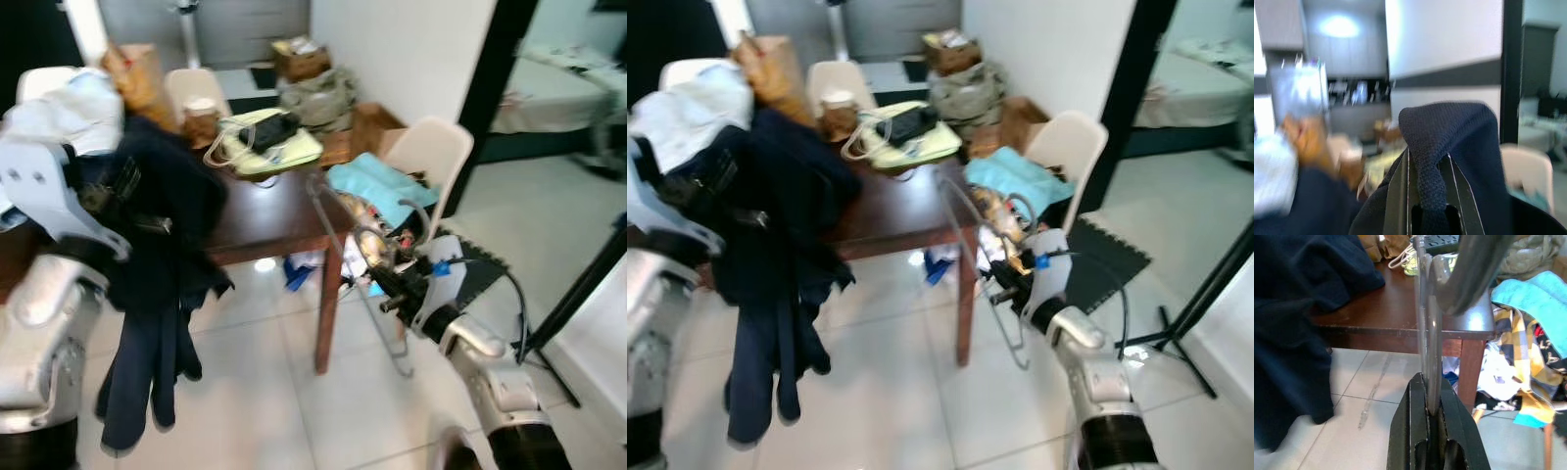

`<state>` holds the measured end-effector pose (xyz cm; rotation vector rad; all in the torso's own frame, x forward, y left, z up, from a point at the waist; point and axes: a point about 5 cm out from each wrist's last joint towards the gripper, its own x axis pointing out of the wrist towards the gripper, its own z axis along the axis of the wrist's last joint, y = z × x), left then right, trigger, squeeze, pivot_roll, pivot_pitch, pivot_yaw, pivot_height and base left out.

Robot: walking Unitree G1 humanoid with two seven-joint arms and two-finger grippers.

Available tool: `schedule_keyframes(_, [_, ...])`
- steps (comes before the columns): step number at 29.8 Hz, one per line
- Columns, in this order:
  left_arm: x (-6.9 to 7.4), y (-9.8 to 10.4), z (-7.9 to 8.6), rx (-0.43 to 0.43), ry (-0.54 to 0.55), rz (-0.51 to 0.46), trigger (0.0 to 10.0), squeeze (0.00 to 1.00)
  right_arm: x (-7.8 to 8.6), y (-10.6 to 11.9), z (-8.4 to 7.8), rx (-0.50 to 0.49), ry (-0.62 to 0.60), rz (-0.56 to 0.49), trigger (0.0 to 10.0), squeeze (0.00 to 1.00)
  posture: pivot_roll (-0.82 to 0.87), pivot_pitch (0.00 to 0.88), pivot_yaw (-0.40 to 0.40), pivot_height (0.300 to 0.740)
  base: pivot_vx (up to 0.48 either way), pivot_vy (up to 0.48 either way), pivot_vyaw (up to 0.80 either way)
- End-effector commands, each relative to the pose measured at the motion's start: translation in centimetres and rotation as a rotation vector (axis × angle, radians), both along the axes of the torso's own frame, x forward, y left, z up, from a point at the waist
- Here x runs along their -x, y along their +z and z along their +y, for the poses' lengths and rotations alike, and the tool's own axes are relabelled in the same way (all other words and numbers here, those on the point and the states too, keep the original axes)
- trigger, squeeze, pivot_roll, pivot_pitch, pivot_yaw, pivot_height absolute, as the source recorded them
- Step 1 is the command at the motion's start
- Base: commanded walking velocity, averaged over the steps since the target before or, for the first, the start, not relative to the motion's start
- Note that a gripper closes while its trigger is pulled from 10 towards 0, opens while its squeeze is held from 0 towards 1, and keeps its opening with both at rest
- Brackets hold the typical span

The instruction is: Hang hanger

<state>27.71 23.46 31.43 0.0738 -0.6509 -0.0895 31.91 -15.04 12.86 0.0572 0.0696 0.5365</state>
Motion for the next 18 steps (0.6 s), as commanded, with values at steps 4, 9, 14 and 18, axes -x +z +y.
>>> schedule_keyframes(4, [-0.1,3.3,0.2,-0.089,0.007,-0.077,10.0,0.00,-0.1,0.2,-0.3,0.017,-0.023,0.006,10.0,0.00,-0.05,0.000,0.016,0.736,0.465,0.000,0.00])
schedule_keyframes(9, [0.3,7.5,1.2,-0.150,0.052,-0.179,10.0,0.00,0.0,0.2,-0.1,0.019,-0.019,0.011,10.0,0.00,-0.05,0.000,0.016,0.736,0.465,0.000,0.00])
schedule_keyframes(14, [2.6,15.0,3.6,-0.251,0.257,-0.358,10.0,0.00,0.2,0.1,0.3,0.015,-0.014,0.016,10.0,0.00,-0.05,0.000,0.020,0.736,0.465,0.000,0.00])
schedule_keyframes(18, [5.5,19.2,7.3,-0.264,0.530,-0.433,10.0,0.00,0.5,-0.1,0.5,0.012,-0.011,0.023,10.0,0.00,-0.05,0.000,0.024,0.736,0.465,0.000,0.00])
